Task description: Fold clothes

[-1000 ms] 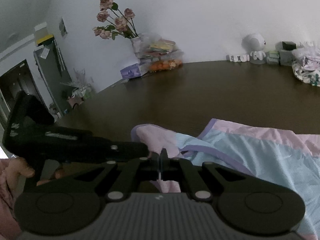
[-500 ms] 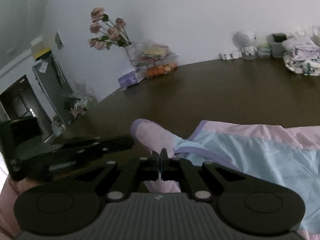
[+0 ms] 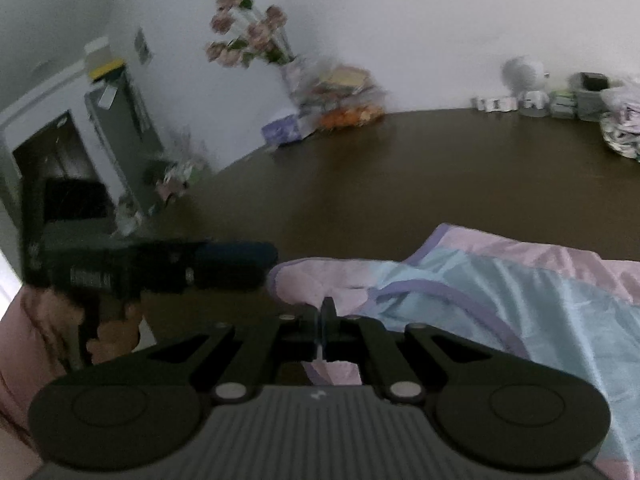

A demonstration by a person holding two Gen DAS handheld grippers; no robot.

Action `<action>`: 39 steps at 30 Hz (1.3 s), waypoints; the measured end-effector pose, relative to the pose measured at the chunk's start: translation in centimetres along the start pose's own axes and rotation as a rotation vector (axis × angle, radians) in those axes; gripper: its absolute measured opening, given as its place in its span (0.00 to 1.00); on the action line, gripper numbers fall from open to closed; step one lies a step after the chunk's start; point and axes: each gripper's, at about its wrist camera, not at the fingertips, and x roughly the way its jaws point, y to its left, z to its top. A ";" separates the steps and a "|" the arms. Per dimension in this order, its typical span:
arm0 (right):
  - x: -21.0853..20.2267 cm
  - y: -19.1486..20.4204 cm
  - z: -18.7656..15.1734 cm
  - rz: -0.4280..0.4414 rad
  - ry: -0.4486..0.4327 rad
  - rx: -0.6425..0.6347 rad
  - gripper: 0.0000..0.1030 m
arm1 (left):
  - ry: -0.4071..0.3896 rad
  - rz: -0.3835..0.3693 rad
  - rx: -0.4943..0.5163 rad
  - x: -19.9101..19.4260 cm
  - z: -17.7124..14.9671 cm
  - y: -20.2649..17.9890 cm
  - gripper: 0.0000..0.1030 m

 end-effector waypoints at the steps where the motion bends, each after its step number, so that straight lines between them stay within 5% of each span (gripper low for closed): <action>1: 0.2 0.3 -0.2 0.004 0.008 -0.014 0.01 | 0.005 0.009 -0.049 0.0 0.3 0.7 0.52; 8: 1.3 1.9 -1.4 0.003 0.057 -0.077 0.02 | 0.115 0.019 -0.324 3.3 0.1 5.0 0.49; 9: 1.4 1.9 -1.5 0.004 0.063 -0.080 0.02 | 0.130 0.022 -0.333 3.6 -0.2 5.2 0.44; 12: 1.8 2.2 -2.0 0.007 0.080 -0.096 0.02 | 0.153 0.003 -0.326 4.5 -0.7 4.8 0.03; 16: 1.6 2.3 -2.4 0.042 0.095 -0.101 0.11 | 0.138 0.054 -0.191 4.7 -0.4 2.9 0.04; 19: 0.3 1.7 -2.6 0.077 0.088 -0.069 0.43 | 0.154 0.098 -0.104 4.2 -0.4 2.1 0.04; 21: -1.2 0.7 -2.5 0.073 0.066 -0.033 0.43 | 0.187 0.144 -0.053 4.1 -0.5 1.9 0.05; 23: -2.9 -0.8 -2.4 0.056 0.053 0.023 0.43 | 0.213 0.212 -0.037 4.3 -0.4 1.9 0.16; 25: -4.5 -2.3 -2.0 0.001 0.046 0.049 0.43 | 0.187 0.251 -0.025 4.0 0.3 1.2 0.42; 28: -5.8 -3.6 -0.9 -0.137 0.061 -0.003 0.41 | 0.144 0.249 0.071 3.7 1.5 -1.8 0.41; 32: -4.1 -4.8 0.2 -0.258 0.155 -0.069 0.38 | 0.232 0.313 0.229 6.6 1.5 -7.0 0.41; 39: -1.1 -6.0 -1.0 -0.308 0.271 -0.136 0.34 | 0.389 0.513 0.353 11.5 -1.5 -10.0 0.40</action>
